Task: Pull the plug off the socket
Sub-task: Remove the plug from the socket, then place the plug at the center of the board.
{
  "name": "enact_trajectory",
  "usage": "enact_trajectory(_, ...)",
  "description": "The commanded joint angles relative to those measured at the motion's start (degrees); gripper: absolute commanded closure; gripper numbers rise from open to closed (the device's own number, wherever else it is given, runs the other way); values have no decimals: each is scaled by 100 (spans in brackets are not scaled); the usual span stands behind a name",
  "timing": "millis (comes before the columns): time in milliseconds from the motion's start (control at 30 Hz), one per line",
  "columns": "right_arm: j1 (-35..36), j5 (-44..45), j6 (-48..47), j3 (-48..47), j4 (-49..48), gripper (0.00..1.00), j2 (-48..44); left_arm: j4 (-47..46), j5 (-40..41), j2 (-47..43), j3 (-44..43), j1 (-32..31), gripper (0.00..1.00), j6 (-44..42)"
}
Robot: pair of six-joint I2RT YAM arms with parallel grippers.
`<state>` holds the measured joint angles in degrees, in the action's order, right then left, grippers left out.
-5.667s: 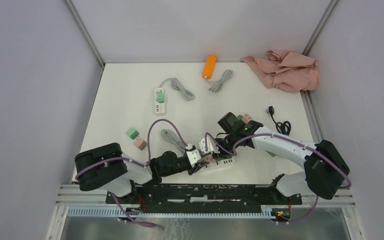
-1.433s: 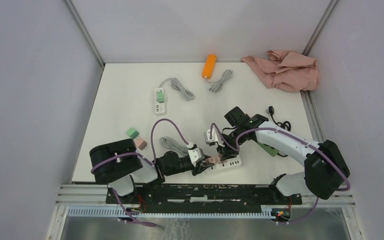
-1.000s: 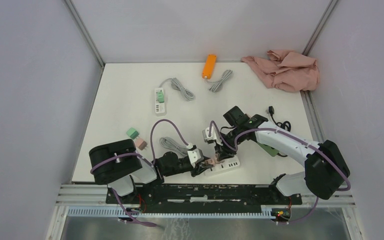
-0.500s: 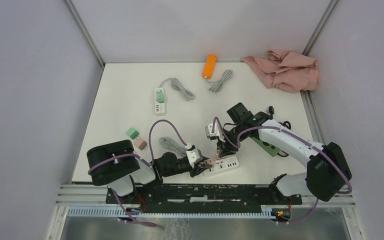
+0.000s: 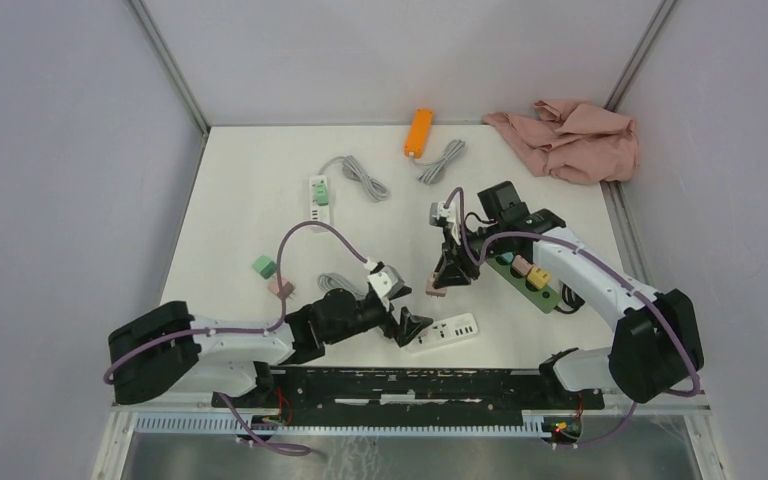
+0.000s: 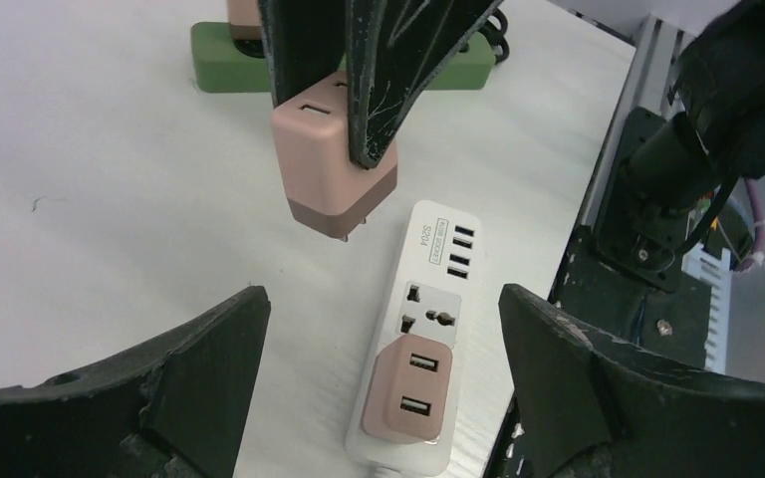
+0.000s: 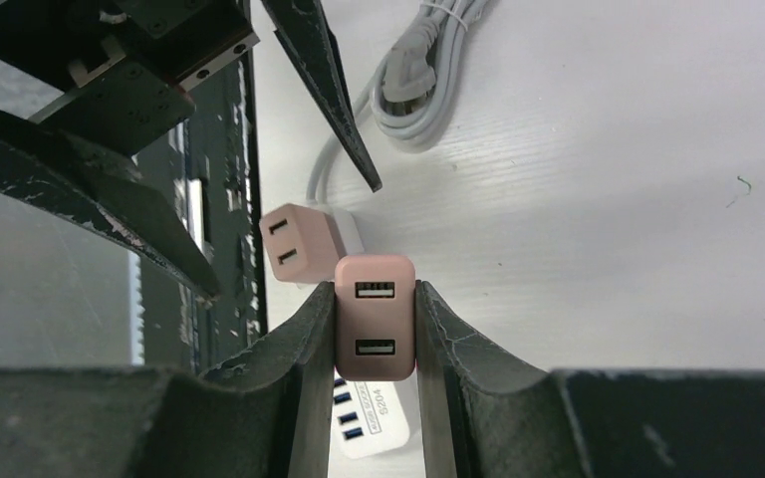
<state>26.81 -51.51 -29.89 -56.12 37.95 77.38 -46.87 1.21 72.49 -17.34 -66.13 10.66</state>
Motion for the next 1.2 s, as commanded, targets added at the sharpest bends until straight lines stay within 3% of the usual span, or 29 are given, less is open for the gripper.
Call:
enact_trajectory(0,-212,-821,1213,-268,-608,98,78,1597,539,-708,-376,31,8,859)
enact_trajectory(133,-309,-848,2171,-235,-1052,96,191,2274,703,-1320,-567,44,8,1385)
enact_trajectory(333,-337,-748,3111,-352,-1174,93,567,3299,1748,-1683,-1254,47,9,2209)
enact_trajectory(733,-366,-774,3580,-606,-965,91,1077,6031,2890,186,-3603,-220,11,2850)
enact_trajectory(1167,-378,-989,3694,-643,-964,91,1222,6091,3148,1053,-4249,-322,31,2498)
